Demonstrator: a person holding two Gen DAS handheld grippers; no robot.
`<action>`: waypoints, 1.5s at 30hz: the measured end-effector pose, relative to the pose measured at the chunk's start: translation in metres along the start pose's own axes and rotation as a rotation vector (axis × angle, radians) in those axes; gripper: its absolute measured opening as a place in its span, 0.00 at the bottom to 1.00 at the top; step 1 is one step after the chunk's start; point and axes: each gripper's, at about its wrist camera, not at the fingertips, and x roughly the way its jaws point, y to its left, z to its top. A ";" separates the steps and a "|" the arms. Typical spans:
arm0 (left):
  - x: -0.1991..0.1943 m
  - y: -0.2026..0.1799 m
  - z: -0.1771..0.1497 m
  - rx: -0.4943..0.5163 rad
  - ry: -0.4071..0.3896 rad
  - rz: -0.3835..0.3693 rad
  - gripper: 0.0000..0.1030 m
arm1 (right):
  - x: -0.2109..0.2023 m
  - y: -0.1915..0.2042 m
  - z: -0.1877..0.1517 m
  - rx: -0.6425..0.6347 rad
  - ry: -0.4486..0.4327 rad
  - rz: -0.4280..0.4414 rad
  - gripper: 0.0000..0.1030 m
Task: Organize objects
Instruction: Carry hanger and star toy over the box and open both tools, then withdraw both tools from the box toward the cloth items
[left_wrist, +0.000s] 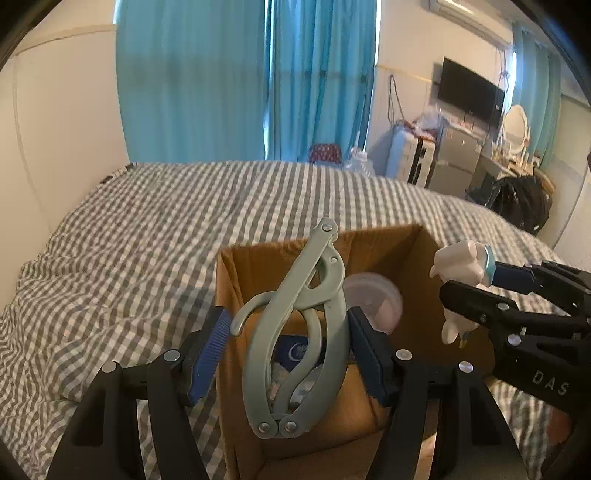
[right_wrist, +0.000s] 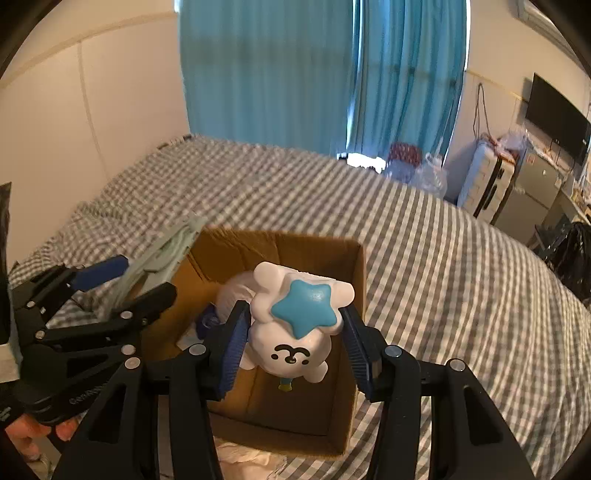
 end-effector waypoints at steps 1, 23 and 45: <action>0.003 0.001 -0.003 0.002 0.007 0.000 0.65 | 0.004 -0.002 -0.001 0.004 0.008 -0.001 0.48; -0.099 -0.004 0.008 -0.001 -0.090 -0.001 0.90 | -0.123 -0.002 0.006 0.064 -0.164 -0.026 0.72; -0.228 0.003 -0.021 0.019 -0.216 0.004 1.00 | -0.270 0.028 -0.035 0.050 -0.325 -0.085 1.00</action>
